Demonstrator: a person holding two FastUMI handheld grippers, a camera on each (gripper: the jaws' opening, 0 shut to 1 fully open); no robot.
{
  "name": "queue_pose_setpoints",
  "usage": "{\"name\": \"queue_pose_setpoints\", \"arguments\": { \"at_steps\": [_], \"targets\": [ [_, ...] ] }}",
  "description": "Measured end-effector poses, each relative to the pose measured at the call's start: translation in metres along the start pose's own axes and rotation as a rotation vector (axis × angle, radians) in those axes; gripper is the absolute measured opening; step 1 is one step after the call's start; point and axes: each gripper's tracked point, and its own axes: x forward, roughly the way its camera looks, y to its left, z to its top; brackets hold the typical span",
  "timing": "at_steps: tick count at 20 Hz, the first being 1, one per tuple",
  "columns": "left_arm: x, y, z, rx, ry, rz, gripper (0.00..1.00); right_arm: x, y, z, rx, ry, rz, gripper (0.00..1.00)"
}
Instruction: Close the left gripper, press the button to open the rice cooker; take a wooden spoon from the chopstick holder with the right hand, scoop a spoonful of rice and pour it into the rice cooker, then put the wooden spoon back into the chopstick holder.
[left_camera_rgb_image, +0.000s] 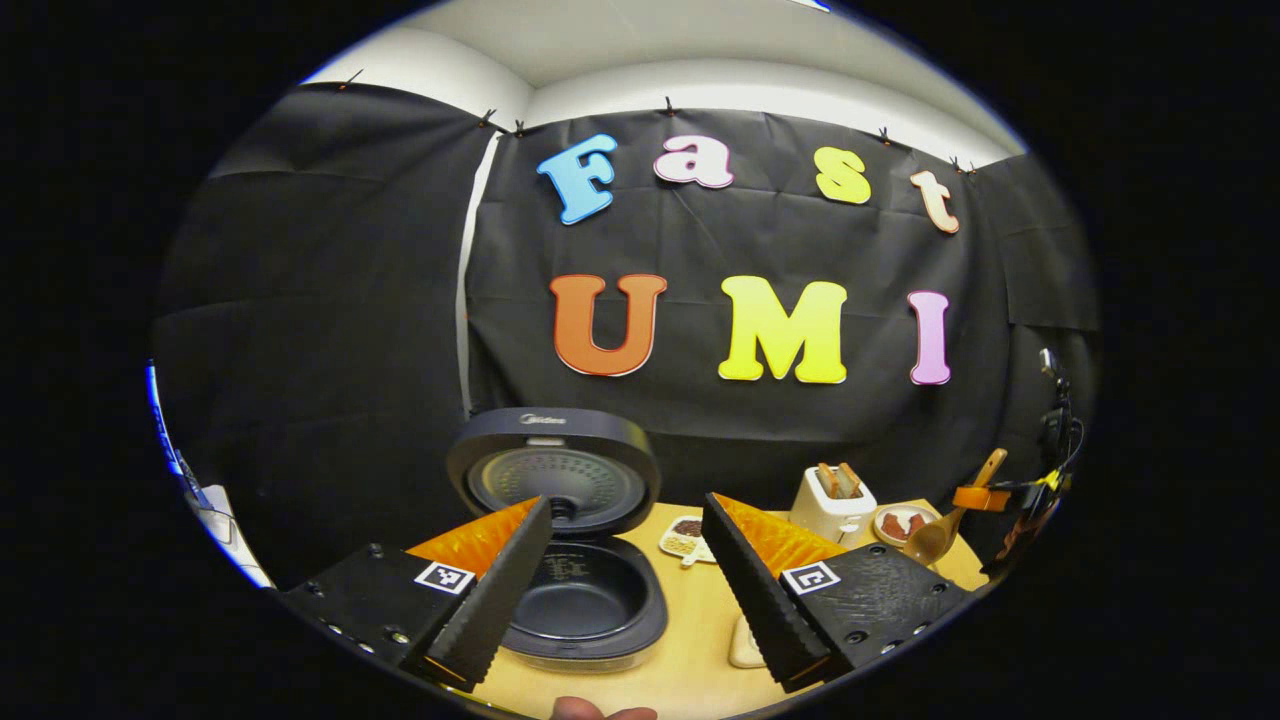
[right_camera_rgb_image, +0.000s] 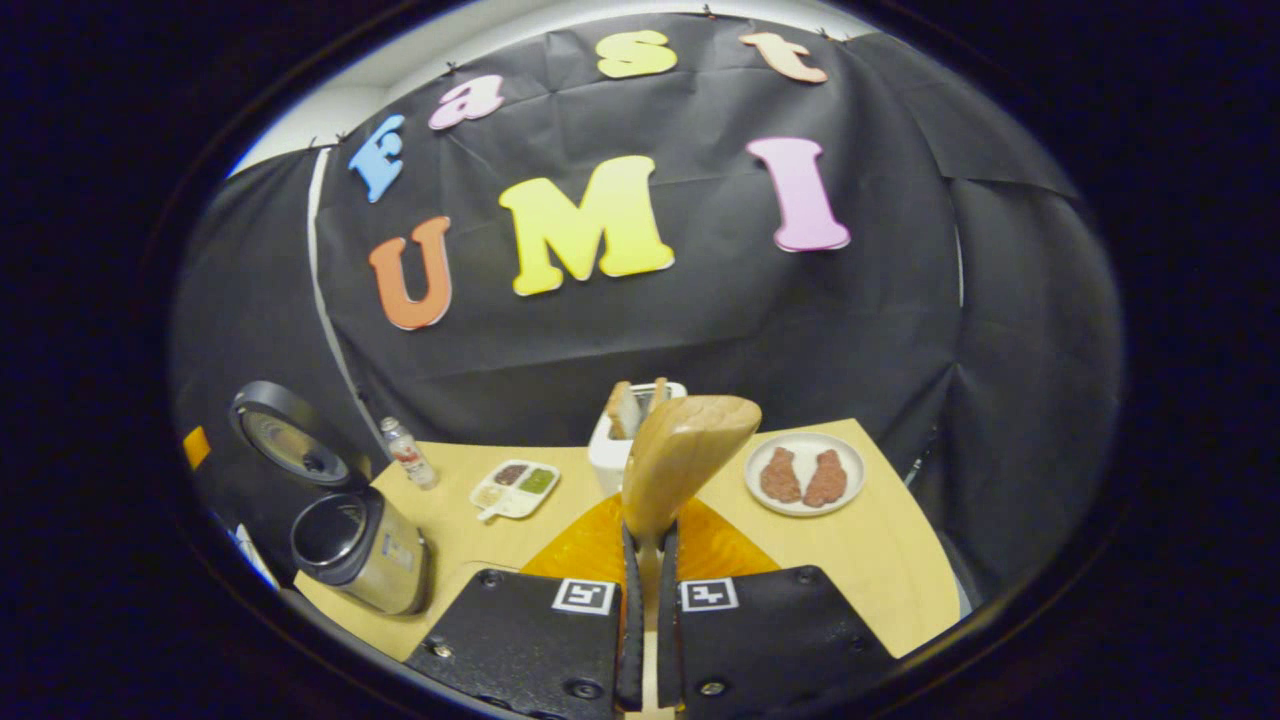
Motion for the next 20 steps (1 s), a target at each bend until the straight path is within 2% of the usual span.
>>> {"name": "queue_pose_setpoints", "arguments": {
  "at_steps": [3,6,10,14,16,17,20],
  "targets": [
    [-0.017,0.04,-0.005,-0.01,-0.004,0.025,0.96,0.009,0.06,-0.037,-0.039,0.068,0.05,0.11],
    [-0.033,0.084,-0.011,-0.012,-0.001,0.07,0.96,0.025,0.088,-0.074,-0.129,0.1,0.021,0.11],
    [-0.053,0.13,-0.024,-0.043,0.026,0.13,0.96,0.051,0.102,-0.112,-0.252,0.12,-0.046,0.11],
    [-0.072,0.164,-0.035,-0.038,0.047,0.175,0.96,0.068,0.098,-0.124,-0.367,0.093,-0.149,0.11],
    [-0.078,0.174,-0.04,-0.041,0.052,0.185,0.96,0.075,0.1,-0.135,-0.408,0.098,-0.171,0.14],
    [-0.08,0.178,-0.042,-0.042,0.051,0.185,0.96,0.077,0.102,-0.141,-0.408,0.107,-0.174,0.11],
    [-0.082,0.197,-0.047,-0.009,0.023,0.187,0.96,0.083,0.11,-0.143,-0.417,0.116,-0.173,0.11]
  ]
}}
